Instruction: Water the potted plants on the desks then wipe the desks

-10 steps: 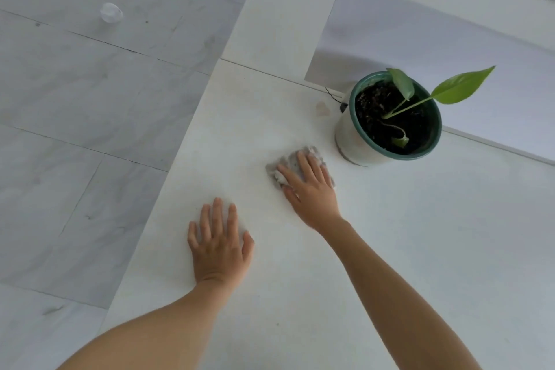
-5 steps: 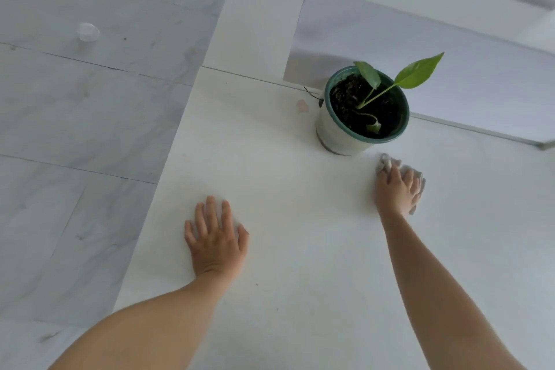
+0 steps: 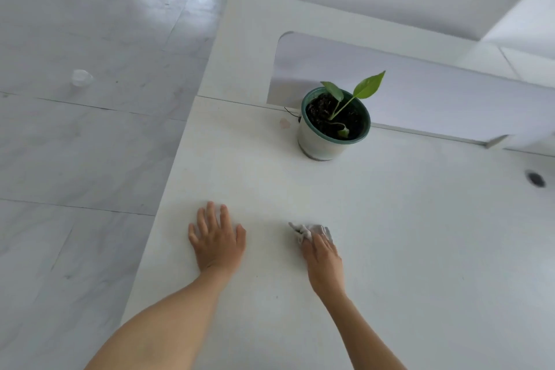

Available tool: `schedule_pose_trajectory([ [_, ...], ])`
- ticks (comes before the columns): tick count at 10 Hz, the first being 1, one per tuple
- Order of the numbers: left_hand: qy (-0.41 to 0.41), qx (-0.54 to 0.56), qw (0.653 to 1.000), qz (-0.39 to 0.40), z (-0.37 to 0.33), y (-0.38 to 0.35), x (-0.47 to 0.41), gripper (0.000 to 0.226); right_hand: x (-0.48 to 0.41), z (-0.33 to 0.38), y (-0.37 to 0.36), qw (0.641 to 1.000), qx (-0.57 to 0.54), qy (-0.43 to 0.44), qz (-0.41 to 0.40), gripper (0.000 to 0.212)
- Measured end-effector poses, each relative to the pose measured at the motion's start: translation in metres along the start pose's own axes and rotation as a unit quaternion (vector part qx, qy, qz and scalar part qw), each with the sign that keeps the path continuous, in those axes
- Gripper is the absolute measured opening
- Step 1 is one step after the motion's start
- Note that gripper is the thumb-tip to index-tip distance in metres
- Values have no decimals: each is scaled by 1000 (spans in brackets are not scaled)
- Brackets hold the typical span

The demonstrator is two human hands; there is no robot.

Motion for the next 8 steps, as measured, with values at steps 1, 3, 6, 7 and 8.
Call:
schedule_pose_trajectory([
  [1, -26, 35, 999, -8, -1, 0, 2, 59, 13, -15, 13, 966, -227, -117, -34, 24],
  [3, -3, 275, 957, -87, 44, 41, 14, 83, 54, 36, -20, 965, -252, -60, 45, 19],
  [6, 19, 249, 946, -206, 148, 47, 103, 65, 147, 112, -128, 884, 203, 282, 312, 47],
  [7, -42, 183, 951, -245, 144, 42, 120, 60, 142, 111, -121, 909, 161, 253, 289, 47],
  [8, -84, 173, 952, -237, 127, 40, 127, 33, 125, 112, -89, 956, 57, 185, 222, 43],
])
Point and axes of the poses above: each hand's wrist, its own x-axis away from the middle knuckle, its own y-axis out of the back of the hand, z = x × y, the point moved 9 cm from there along -x, towards the middle knuckle, and after that the axes turned 2 degrees about -z, right-handed, at the moved point
